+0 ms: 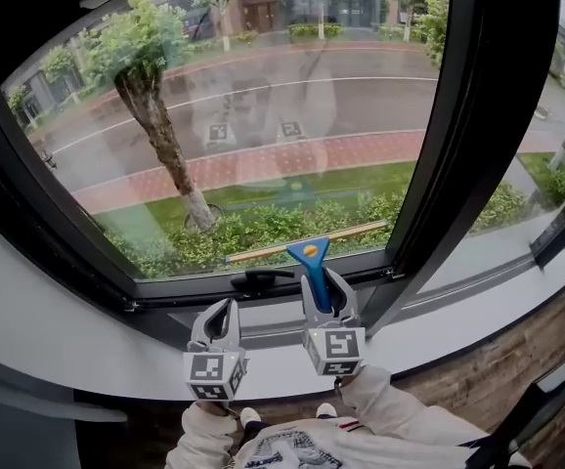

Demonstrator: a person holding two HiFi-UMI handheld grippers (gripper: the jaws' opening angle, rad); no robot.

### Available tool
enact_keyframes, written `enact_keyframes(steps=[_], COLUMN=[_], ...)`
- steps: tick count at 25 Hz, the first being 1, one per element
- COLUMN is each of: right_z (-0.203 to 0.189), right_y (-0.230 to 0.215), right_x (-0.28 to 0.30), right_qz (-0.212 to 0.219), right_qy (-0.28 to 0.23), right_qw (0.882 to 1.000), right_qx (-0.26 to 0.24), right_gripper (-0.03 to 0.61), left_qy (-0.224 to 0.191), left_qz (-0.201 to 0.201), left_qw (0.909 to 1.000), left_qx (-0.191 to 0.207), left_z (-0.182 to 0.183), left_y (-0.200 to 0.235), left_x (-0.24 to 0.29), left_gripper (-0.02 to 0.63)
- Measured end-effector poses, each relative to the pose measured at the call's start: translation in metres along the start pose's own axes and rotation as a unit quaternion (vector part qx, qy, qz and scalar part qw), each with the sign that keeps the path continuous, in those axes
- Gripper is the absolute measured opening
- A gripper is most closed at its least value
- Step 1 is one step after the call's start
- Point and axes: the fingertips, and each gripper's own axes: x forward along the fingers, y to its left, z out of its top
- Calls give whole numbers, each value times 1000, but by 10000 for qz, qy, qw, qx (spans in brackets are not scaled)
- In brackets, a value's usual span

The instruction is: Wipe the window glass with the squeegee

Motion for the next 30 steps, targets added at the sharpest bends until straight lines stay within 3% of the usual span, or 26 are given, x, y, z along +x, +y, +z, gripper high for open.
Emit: enact_keyframes(steps=[8,16,24,30], right_z=[21,26,35,75], right_y=[77,166,223,241], right_x=[12,16,15,34], right_qz=[-256,-569,-549,-340], right_qy=[-115,-160,-172,-572], right_qw=[9996,9981,9981,9975], right_qx=[-75,-186,-224,-239], right_gripper=[146,146,147,147], left_qy=[-354,-536,-618,-708], left_qz=[181,-88,-199,-309], left_qw=[9991,9984,9978,9968], left_qx=[127,150,116,192], left_z=[11,19,21,43], left_y=[116,197,232,231], left_x=[-39,-82,-103,-99], left_gripper=[0,0,0,0])
